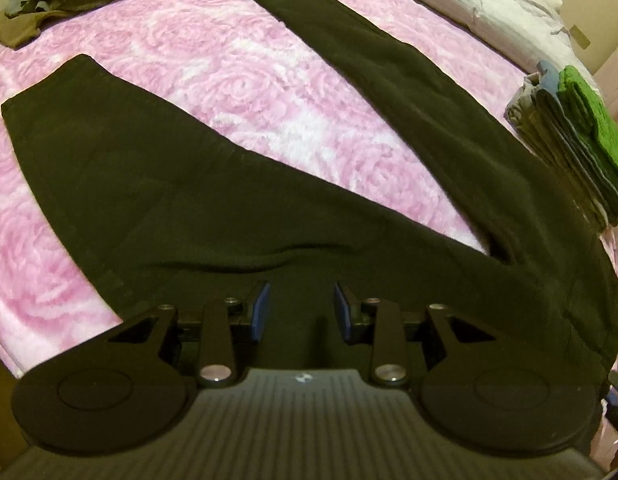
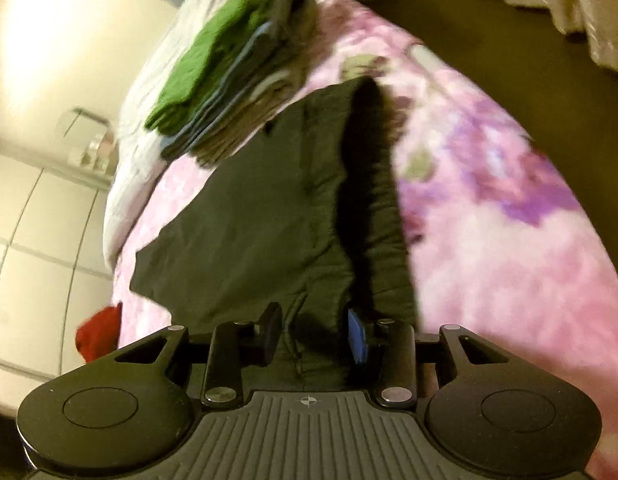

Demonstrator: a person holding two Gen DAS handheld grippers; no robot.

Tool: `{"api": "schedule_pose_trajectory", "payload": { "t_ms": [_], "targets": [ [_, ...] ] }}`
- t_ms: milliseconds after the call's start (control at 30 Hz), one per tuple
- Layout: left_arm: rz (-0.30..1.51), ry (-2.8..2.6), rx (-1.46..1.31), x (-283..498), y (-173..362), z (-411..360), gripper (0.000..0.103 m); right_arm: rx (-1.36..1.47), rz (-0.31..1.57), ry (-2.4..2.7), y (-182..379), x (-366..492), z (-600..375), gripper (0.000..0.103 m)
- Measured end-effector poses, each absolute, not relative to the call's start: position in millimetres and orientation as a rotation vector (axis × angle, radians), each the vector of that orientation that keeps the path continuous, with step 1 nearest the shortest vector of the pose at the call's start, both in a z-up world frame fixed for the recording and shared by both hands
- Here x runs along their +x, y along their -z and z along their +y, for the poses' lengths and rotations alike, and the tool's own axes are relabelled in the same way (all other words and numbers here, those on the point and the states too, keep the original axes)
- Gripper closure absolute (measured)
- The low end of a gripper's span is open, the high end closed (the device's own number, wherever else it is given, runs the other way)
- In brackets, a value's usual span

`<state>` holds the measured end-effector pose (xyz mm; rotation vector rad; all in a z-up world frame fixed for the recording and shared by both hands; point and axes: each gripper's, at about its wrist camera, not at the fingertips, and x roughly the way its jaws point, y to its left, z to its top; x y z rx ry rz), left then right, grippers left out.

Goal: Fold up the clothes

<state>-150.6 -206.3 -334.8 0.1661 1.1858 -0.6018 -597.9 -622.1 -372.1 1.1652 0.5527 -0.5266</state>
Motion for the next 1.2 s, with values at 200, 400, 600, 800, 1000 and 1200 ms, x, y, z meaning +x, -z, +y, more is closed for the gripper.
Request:
{"api": "schedule_pose_trajectory", "payload": {
  "t_ms": [200,400,600,800,1000,1200],
  "targets": [
    [1.194,0.587,0.159,-151.2,337.9,-195.3,0.074,1.143,0.559,0.513,375.7,-596.1,-619.6,0.064],
    [1.194,0.582,0.166,-152.4,339.9,-188.0,0.074,1.042,0.639,0.523,368.0,-583.8,-618.2,0.098],
    [1.176,0.58,0.186,-149.7,337.4,-183.7,0.074,0.89,0.694,0.614,346.2,-579.0,-604.9,0.102],
    [1.16,0.563,0.254,-139.9,338.3,-176.9,0.074,1.033,0.698,0.774,356.0,-591.5,-605.0,0.101],
    [1.04,0.63,0.389,-128.5,336.7,-181.6,0.074,0.73,0.768,0.916,303.6,-546.6,-549.2,0.057],
    [0.896,0.841,0.681,-137.8,370.0,-195.5,0.072,0.486,0.96,0.727,334.9,-471.8,-457.8,0.057]
  ]
}}
